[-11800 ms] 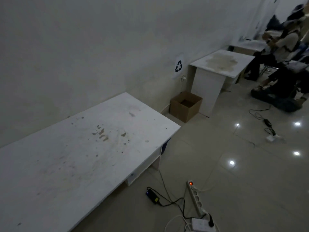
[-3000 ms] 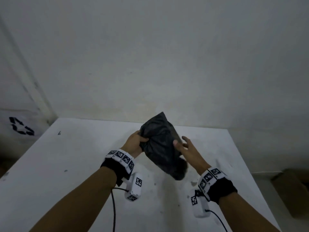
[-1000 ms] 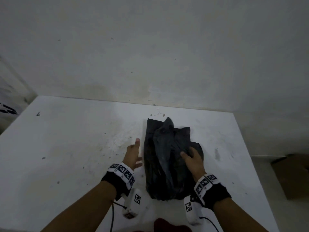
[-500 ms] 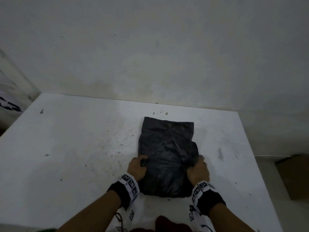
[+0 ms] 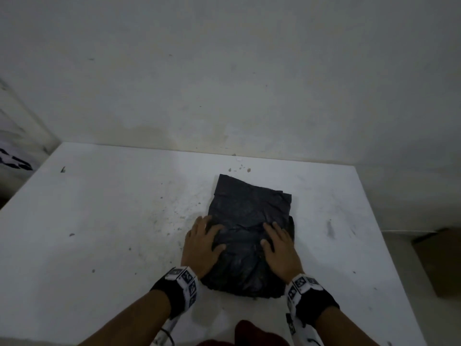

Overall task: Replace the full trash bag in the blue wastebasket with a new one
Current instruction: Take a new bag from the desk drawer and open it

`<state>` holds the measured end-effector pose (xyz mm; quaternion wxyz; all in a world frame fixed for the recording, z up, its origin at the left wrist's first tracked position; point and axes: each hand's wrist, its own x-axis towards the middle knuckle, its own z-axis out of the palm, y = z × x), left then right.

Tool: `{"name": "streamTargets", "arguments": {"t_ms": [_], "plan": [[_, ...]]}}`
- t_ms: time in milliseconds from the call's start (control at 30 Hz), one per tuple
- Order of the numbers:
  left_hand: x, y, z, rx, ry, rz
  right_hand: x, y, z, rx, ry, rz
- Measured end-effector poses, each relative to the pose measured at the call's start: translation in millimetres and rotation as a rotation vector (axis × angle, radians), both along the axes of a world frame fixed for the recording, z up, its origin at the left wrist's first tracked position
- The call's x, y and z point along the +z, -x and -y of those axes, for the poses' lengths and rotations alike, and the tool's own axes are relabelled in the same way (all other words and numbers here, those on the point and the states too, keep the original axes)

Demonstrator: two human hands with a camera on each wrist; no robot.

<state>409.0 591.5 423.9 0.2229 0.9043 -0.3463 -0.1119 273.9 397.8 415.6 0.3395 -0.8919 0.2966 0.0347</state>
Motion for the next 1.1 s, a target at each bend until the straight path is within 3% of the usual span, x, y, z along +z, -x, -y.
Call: {"name": "streamTargets", "arguments": {"t_ms": [67, 133, 200, 300, 400, 500, 567, 633, 733, 833, 900, 1000, 1100], "plan": [[-2.7, 5.9, -2.4, -0.257, 0.034, 0.123, 2.9, 8.0, -1.3, -0.101, 0.172, 0.189], [-9.9, 16.4, -4.2, -0.484, -0.044, 0.165, 0.6, 17.7, -3.0, -0.122, 0.277, 0.274], [-19.6, 23.1, -6.2, -0.606, -0.169, 0.15, 0.9, 25.2, -6.0, -0.089, 0.083, 0.262], [-23.8, 27.5, -7.2, -0.611, -0.332, 0.073, -7.4, 38.0, -7.4, -0.005, -0.126, 0.144], [-19.9, 24.1, -4.2, -0.525, -0.256, 0.098, -4.2, 42.3, -11.2, -0.004, -0.166, 0.11], [-13.7, 21.0, -2.4, -0.381, -0.213, -0.034, 3.6, 39.4, -15.2, 0.022, -0.187, 0.065], [-6.6, 17.3, -1.2, -0.209, 0.036, -0.157, 8.7, 35.5, -15.1, 0.046, -0.199, 0.018], [6.0, 11.3, 0.3, 0.073, 0.321, -0.272, 11.3, 30.9, -13.4, 0.063, -0.184, -0.036], [27.2, -3.6, -1.2, 0.592, 0.566, -0.461, 11.6, 24.8, -11.4, 0.141, -0.031, -0.14], [26.5, -27.6, -16.2, 1.06, 0.687, -0.576, 12.6, 15.9, -11.5, 0.195, 0.076, -0.213], [12.1, -40.9, -35.3, 1.24, 0.685, -0.631, 15.6, 8.2, -12.5, 0.202, 0.102, -0.255], [-4.3, -41.0, -57.8, 1.294, 0.677, -0.528, 18.8, -5.1, -17.2, 0.203, 0.156, -0.295], [-0.2, -24.7, -60.6, 1.176, 0.583, -0.13, 21.1, -17.6, -23.1, 0.219, 0.229, -0.245]]}}
